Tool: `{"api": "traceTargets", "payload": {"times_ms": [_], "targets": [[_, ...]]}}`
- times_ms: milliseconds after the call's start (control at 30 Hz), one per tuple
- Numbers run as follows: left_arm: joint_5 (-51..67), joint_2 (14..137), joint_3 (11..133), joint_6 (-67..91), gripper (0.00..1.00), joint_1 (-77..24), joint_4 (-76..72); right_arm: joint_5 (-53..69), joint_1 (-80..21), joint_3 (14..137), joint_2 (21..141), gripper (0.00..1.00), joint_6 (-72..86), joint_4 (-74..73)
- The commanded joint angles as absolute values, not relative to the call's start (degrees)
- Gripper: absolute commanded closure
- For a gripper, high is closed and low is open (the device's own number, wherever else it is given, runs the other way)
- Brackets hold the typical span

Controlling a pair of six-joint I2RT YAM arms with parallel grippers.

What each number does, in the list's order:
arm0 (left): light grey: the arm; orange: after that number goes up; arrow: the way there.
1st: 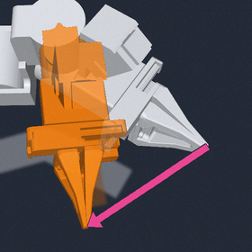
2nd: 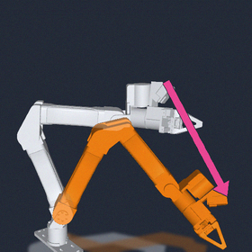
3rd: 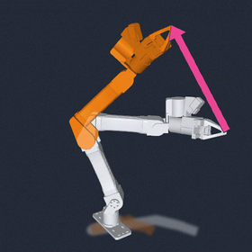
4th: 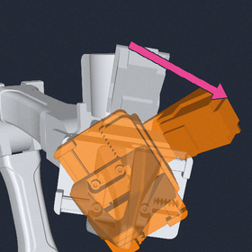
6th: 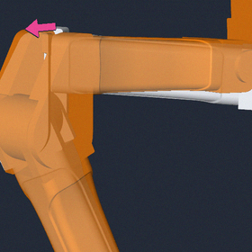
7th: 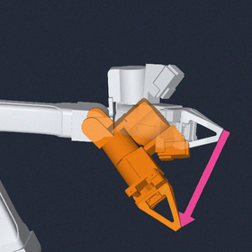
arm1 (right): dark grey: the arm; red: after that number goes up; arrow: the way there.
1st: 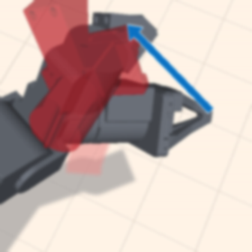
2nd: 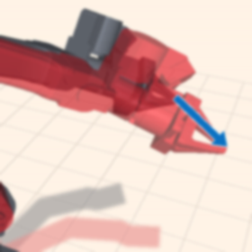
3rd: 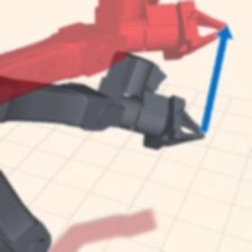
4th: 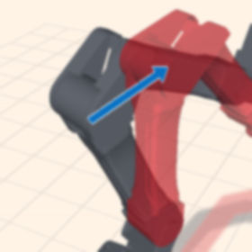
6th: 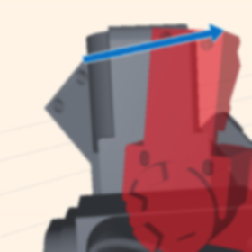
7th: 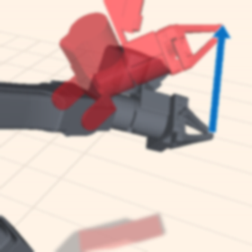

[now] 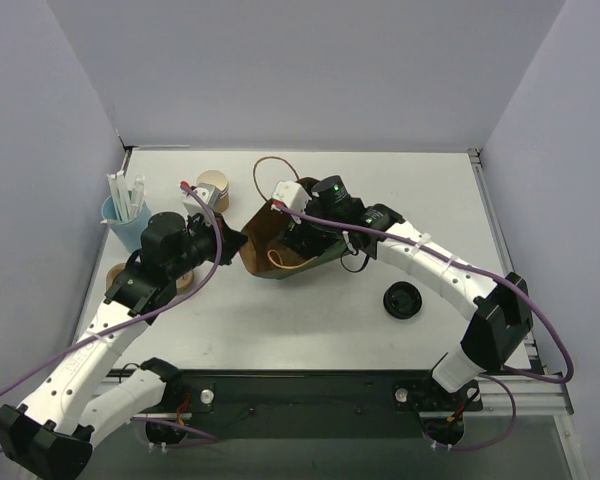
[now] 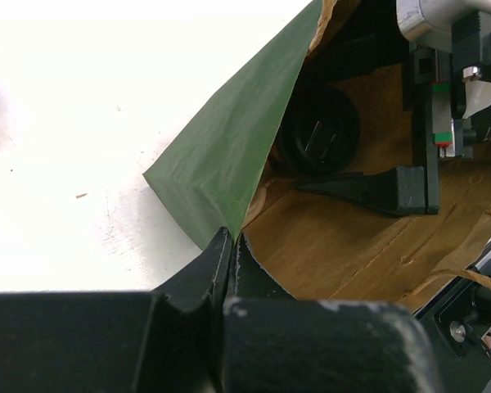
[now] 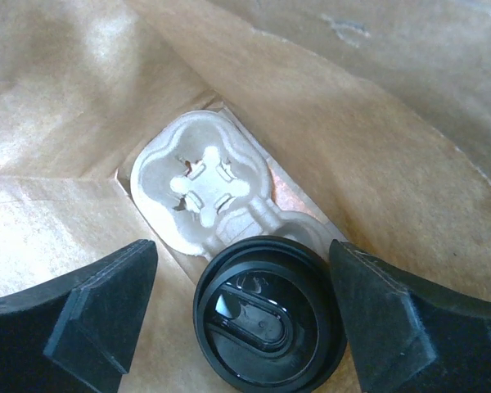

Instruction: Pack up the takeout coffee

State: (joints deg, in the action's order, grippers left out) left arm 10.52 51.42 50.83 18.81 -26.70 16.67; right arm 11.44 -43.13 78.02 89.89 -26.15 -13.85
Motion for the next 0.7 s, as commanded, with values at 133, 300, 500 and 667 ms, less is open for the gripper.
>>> {"api": "traceTargets", "payload": {"times_ms": [133, 300, 500, 667], "targets": [[9.1, 50.2, 54.9, 17.9, 1.0, -26.6, 18.6, 14.9, -42.0, 79.5, 86.9, 0.18, -24.4, -16.0], [9.7, 50.3, 56.5, 19.9, 1.0, -26.6, 20.5, 16.0, -42.4, 79.1, 86.5, 0.2, -23.9, -17.1], [9.1, 51.0, 59.7, 21.1, 1.0, -26.6, 24.8, 18.0, -43.6, 79.4, 86.7, 0.23, -21.8, -17.5], [8.3, 52.0, 62.6, 21.6, 1.0, -26.6, 29.3, 16.9, -45.8, 79.5, 87.2, 0.24, -21.0, -18.1]]}}
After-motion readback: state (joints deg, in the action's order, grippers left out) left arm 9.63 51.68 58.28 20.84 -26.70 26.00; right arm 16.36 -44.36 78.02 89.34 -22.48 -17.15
